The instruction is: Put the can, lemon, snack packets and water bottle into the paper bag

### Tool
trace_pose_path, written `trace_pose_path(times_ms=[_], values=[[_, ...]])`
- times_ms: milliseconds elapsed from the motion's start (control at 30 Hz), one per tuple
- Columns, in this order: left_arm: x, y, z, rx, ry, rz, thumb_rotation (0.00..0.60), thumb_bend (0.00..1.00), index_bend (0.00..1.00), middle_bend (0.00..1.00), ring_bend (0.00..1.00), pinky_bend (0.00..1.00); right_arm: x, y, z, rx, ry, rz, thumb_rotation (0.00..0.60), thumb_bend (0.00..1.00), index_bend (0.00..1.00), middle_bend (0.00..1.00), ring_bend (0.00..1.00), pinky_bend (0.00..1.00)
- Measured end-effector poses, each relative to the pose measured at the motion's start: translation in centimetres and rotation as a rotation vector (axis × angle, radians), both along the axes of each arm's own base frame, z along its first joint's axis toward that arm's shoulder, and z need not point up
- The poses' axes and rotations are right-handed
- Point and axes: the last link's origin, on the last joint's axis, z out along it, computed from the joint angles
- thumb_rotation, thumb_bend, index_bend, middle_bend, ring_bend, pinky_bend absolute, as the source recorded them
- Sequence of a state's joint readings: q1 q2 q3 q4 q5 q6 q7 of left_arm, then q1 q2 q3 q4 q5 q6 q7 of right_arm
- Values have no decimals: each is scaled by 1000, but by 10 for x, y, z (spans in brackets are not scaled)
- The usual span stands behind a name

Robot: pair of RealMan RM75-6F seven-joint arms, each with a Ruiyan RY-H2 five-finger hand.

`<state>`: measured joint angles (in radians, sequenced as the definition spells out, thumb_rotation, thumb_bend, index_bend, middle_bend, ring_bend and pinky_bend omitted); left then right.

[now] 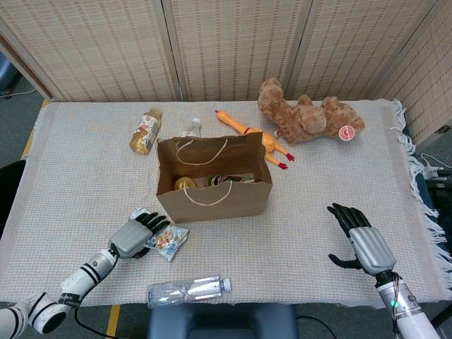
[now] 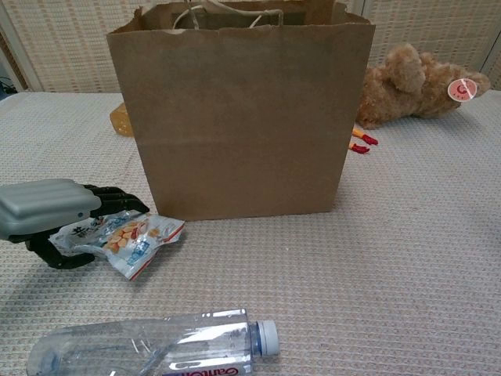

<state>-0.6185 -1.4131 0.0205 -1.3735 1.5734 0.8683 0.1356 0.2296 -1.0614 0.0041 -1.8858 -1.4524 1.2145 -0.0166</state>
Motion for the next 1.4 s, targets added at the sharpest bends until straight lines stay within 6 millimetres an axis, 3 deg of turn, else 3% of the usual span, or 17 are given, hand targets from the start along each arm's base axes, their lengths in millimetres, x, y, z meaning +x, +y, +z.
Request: trace_pose_path(times_ms=[167,267,433,633,867,1100,1233,1400], values=[[-6,-3,-2,17,-2,-6,600,608,495,485,429,576,-1,0,0,-3,-1,-5,600,120,44,0,0,0],[-8,-6,-2,23,-19,-6,600,663,617,619,559,691,-1,0,1,-6,-3,-9,600,120,45,0,0,0],[-11,-12,2,24,-41,5,600,698,701,697,629,742,-1,0,1,-9,-5,-10,600,121,47,0,0,0],[-17,-11,22,69,-74,42,600,706,720,714,643,748,-1,2,2,-10,-7,-8,600,121,51,0,0,0],[-35,5,81,230,-209,223,600,706,719,713,643,742,-2,3,3,-11,-16,-4,600,120,53,0,0,0],[-42,23,126,417,-410,381,600,705,716,713,643,740,-1,2,2,-10,-11,6,600,120,53,0,0,0],[-38,35,152,521,-601,501,600,705,712,713,643,737,1,2,1,-9,-7,13,600,120,52,0,0,0],[-12,45,182,573,-841,566,600,705,709,711,643,733,2,2,0,-2,-2,16,600,121,52,0,0,0]])
